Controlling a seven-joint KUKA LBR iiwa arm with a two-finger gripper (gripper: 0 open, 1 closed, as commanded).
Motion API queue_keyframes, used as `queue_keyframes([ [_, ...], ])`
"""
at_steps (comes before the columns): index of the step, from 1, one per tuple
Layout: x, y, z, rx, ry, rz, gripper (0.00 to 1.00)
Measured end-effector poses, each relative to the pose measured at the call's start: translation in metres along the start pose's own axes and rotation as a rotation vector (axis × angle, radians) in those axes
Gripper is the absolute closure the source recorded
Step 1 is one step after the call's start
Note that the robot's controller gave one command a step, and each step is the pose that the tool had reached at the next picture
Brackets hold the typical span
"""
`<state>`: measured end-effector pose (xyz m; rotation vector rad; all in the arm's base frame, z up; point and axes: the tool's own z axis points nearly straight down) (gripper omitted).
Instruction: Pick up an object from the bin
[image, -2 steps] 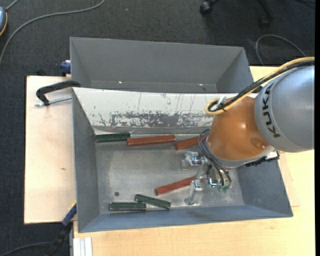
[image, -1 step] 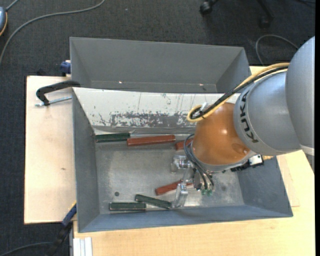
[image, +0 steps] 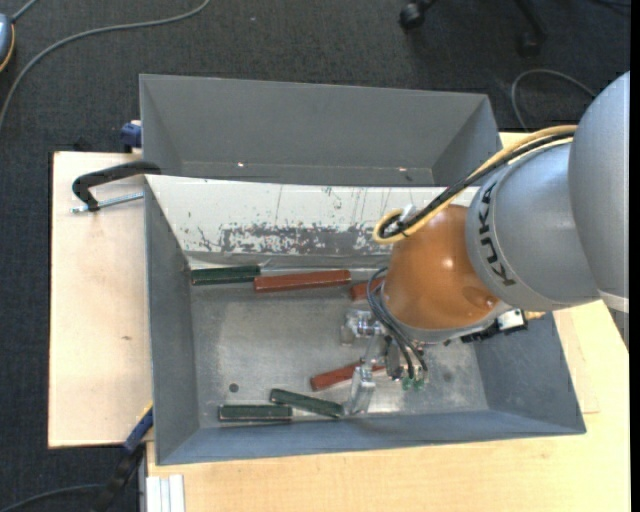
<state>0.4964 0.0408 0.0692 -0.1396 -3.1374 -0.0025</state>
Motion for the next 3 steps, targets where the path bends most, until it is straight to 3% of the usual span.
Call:
queue_keyframes([
  [1, 0.000, 0.000, 0.000, 0.000, 0.000, 0.001, 1.00],
  [2, -0.002, 0.001, -0.062, -0.002, -0.011, 0.001, 1.00],
  [3, -0.004, 0.002, -0.080, -0.001, -0.008, 0.000, 1.00],
])
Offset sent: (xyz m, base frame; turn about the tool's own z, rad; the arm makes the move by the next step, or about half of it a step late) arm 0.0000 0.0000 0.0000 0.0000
